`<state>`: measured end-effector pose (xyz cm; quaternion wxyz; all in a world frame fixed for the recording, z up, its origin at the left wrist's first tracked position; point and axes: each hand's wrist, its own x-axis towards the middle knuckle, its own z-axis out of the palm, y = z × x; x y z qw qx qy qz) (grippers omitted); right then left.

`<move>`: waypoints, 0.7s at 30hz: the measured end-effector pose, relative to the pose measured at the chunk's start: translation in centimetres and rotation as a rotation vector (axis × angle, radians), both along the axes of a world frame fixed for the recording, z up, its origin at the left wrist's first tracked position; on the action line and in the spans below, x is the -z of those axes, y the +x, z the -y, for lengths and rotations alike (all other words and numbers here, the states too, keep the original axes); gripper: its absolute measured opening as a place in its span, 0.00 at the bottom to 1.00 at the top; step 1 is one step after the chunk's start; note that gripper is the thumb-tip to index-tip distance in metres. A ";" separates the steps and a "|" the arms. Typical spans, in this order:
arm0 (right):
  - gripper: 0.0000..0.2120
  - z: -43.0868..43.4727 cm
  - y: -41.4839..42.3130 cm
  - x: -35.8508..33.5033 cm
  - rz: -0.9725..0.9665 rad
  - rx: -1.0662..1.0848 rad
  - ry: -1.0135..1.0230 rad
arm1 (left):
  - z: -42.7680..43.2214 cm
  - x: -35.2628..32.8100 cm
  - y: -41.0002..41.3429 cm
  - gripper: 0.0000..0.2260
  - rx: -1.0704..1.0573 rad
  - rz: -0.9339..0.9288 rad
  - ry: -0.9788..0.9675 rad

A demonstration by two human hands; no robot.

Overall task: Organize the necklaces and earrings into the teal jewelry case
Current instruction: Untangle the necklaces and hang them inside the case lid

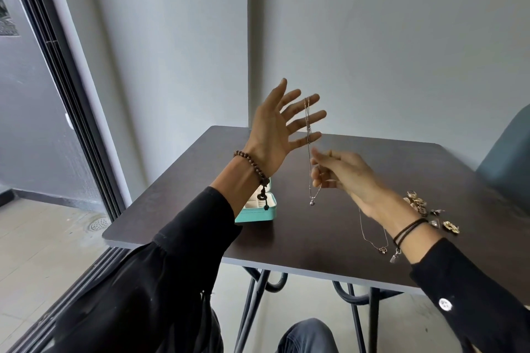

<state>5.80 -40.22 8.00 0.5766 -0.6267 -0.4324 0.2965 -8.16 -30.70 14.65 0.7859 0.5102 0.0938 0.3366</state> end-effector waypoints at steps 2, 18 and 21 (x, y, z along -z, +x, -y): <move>0.16 0.1 -0.1 0.6 0.019 -0.017 -0.016 | -0.2 0.2 0.1 0.25 -0.018 0.012 -0.015; 0.10 1.4 -1.3 1.5 0.129 -0.060 -0.029 | -1.5 1.8 -0.2 0.24 -0.164 -0.081 0.073; 0.09 1.8 -1.6 0.6 0.108 -0.065 0.074 | -1.5 2.3 -0.3 0.22 -0.179 -0.122 0.143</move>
